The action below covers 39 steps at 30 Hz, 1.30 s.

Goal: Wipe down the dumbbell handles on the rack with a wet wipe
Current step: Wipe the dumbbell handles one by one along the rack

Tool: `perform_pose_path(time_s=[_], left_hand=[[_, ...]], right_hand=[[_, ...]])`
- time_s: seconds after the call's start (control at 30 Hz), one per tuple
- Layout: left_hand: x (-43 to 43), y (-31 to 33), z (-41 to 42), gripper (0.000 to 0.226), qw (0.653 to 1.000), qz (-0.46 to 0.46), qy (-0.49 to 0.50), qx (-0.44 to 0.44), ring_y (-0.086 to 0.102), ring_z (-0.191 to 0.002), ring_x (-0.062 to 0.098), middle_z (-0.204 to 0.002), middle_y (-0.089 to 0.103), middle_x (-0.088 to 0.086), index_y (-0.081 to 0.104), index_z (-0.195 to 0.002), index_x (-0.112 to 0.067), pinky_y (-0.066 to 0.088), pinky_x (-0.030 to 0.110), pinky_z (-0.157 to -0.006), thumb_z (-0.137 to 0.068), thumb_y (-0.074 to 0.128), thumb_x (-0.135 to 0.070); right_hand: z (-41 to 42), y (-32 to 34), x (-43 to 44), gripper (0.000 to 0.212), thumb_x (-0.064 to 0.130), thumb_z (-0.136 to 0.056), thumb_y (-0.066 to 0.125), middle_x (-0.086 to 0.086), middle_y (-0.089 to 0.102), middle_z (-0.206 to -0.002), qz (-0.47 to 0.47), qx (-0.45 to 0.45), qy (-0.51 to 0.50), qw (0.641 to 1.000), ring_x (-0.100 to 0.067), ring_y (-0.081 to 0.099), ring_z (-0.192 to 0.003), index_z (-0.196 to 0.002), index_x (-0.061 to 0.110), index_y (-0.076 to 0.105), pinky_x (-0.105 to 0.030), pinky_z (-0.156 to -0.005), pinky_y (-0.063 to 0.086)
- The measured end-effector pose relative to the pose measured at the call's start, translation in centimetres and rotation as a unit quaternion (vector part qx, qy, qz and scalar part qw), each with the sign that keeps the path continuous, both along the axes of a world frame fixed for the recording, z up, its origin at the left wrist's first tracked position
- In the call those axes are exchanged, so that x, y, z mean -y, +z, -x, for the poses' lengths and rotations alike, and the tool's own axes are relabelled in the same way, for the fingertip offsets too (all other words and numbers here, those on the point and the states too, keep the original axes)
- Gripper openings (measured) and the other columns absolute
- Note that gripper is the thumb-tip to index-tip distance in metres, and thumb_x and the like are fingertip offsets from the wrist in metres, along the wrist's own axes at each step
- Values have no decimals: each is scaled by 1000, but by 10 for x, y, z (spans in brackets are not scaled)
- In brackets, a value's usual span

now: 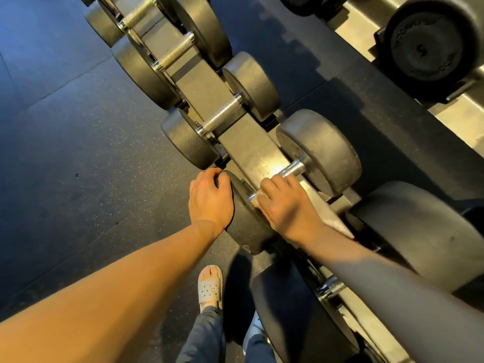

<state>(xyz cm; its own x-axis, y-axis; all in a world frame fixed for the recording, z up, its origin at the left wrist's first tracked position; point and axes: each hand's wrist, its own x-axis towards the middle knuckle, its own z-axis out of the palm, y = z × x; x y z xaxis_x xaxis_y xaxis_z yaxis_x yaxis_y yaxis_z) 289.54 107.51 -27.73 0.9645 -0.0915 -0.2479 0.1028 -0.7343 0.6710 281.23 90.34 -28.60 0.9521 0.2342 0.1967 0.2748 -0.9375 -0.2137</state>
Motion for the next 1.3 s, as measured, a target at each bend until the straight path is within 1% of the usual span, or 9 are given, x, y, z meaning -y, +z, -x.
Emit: perform_pose_path(time_s=[0.07, 0.13, 0.3, 0.37, 0.57, 0.77, 0.93, 1.1, 1.3], left_hand=[[0, -1, -1, 41, 1000, 5, 3, -4, 55, -115, 21, -122, 63, -1, 63, -126, -23, 49, 43, -95, -103, 35, -43], [0, -1, -1, 46, 1000, 6, 4, -6, 56, -114, 21, -121, 63, -2, 64, -124, -23, 50, 45, -96, -99, 33, -47], [0, 1, 0, 53, 1000, 10, -1, -4, 55, -115, 20, -120, 62, -3, 63, -124, -23, 47, 40, -97, -95, 28, -50], [1, 2, 0, 53, 1000, 11, -5, -7, 54, -115, 20, -119, 60, -4, 63, -125, -22, 42, 35, -94, -95, 28, -48], [-1, 4, -1, 40, 1000, -1, -9, -19, 52, -121, 21, -129, 60, 2, 61, -129, -19, 42, 37, -98, -106, 33, -37], [0, 4, -3, 46, 1000, -15, -6, -20, 52, -122, 21, -131, 60, 1, 59, -132, -22, 45, 45, -104, -103, 31, -43], [-2, 4, -3, 37, 1000, -15, -12, -22, 52, -120, 20, -130, 59, -1, 59, -129, -23, 41, 37, -99, -107, 32, -36], [-2, 6, -3, 35, 999, -15, -14, -25, 51, -120, 19, -128, 59, -2, 59, -128, -23, 39, 35, -97, -108, 33, -34], [0, 4, -4, 45, 999, -22, -11, -22, 52, -121, 23, -129, 60, 0, 60, -130, -22, 45, 45, -104, -103, 30, -43]], right_hand=[[19, -1, -9, 19, 21, -98, 60, -3, 56, -89, -166, -58, -128, 976, -19, 52, -83, -82, 12, 66, -33, -73, 41], [27, -6, -21, 26, 29, -101, 60, 2, 56, -80, -339, -178, -315, 868, -11, 51, -75, -78, 17, 64, -27, -70, 40], [-1, 4, -21, 13, 16, -100, 62, -6, 72, -100, -749, -139, -571, 307, -18, 69, -97, -106, 7, 70, -30, -83, 54], [-9, 4, -13, 15, 11, -101, 59, -10, 72, -107, -794, -65, -563, 220, -20, 69, -103, -111, 4, 67, -29, -83, 56], [-4, 6, -49, 19, -4, -91, 62, -15, 74, -102, -642, -251, -567, 451, -29, 71, -101, -100, 8, 74, -35, -82, 57], [-19, 3, -2, 27, 5, -101, 55, -7, 68, -103, -772, -224, -539, 250, -16, 65, -97, -127, 5, 64, -25, -78, 51], [-13, 9, -21, 24, 3, -98, 57, -22, 69, -121, -652, -352, -508, 438, -37, 65, -117, -120, -1, 66, -42, -96, 54], [-4, 13, -27, 7, 5, -92, 68, -10, 72, -88, -677, -218, -564, 421, -17, 67, -75, -96, 5, 73, -21, -58, 53], [-23, 4, -46, 15, 20, -87, 77, 5, 64, -66, -540, -84, -562, 621, -8, 60, -61, -76, 15, 67, -25, -57, 50]])
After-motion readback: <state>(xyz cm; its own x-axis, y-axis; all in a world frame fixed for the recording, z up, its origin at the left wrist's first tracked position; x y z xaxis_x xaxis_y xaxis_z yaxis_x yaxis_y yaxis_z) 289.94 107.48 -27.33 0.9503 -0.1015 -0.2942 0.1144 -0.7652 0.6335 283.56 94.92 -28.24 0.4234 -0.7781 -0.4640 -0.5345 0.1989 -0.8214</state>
